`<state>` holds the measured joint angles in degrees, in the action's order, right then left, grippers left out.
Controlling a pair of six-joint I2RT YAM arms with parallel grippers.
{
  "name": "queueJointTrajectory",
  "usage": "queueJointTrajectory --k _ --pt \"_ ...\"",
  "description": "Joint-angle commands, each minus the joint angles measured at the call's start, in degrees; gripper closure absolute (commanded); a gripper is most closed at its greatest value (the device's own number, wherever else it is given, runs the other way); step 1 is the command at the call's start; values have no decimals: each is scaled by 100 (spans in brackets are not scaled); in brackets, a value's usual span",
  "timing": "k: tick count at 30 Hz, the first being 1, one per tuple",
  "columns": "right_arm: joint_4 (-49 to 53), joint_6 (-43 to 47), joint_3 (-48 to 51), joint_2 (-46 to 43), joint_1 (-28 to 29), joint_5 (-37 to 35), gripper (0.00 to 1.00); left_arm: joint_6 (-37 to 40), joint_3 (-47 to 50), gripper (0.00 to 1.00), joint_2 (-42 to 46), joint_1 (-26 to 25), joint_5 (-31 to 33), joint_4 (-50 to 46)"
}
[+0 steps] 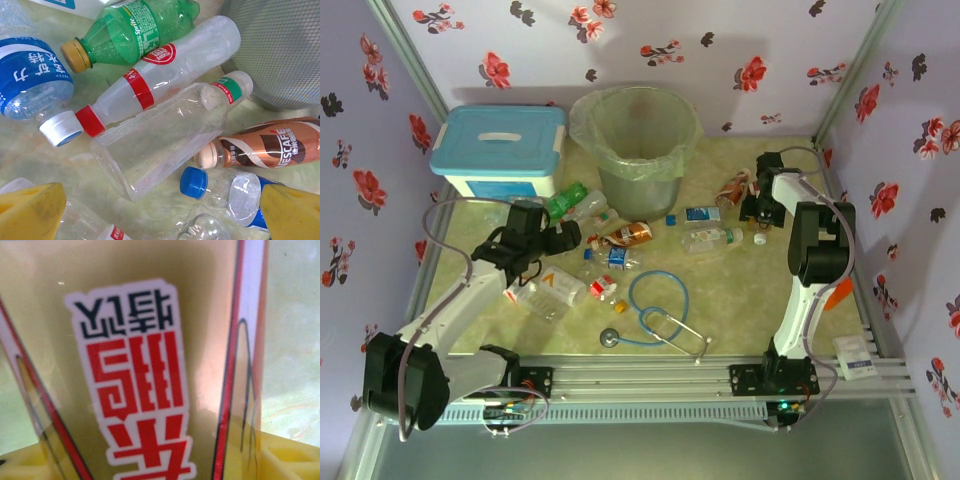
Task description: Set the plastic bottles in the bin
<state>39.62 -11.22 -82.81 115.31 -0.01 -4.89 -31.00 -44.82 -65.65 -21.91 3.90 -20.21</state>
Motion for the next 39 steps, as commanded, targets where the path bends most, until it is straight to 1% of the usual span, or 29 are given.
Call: queueJointTrajectory --k 1,6,11,14,18,22,26,34,36,39 --pt "79 -40 -17 -225 -25 -206 36 159 -26 0 -124 -42 90 33" --pt "269 6 -64 -539 -25 -336 40 205 -122 0 -271 -43 85 34" --pt "583 75 -227 -1158 -24 -374 46 216 -219 0 -439 -40 43 125" --pt "687 68 -365 -1595 -17 -300 47 240 -286 0 -577 -44 -18 181" --pt "728 32 -575 -2106 5 -21 51 209 -328 0 -710 -58 -158 244" --pt "866 59 -1039 -2429 120 207 53 197 -268 0 -726 -50 -186 265" --pt "958 129 -1605 -2531 522 166 55 167 -183 0 -670 -50 -183 292" --pt "1088 255 -3208 -2156 1558 176 56 140 -72 0 -732 -60 -308 411" --pt "1083 281 -3682 -1892 1821 301 56 120 -24 0 -714 -59 -327 458" --pt "840 219 -4188 -1424 2152 716 57 64 88 0 -686 -60 -357 572"
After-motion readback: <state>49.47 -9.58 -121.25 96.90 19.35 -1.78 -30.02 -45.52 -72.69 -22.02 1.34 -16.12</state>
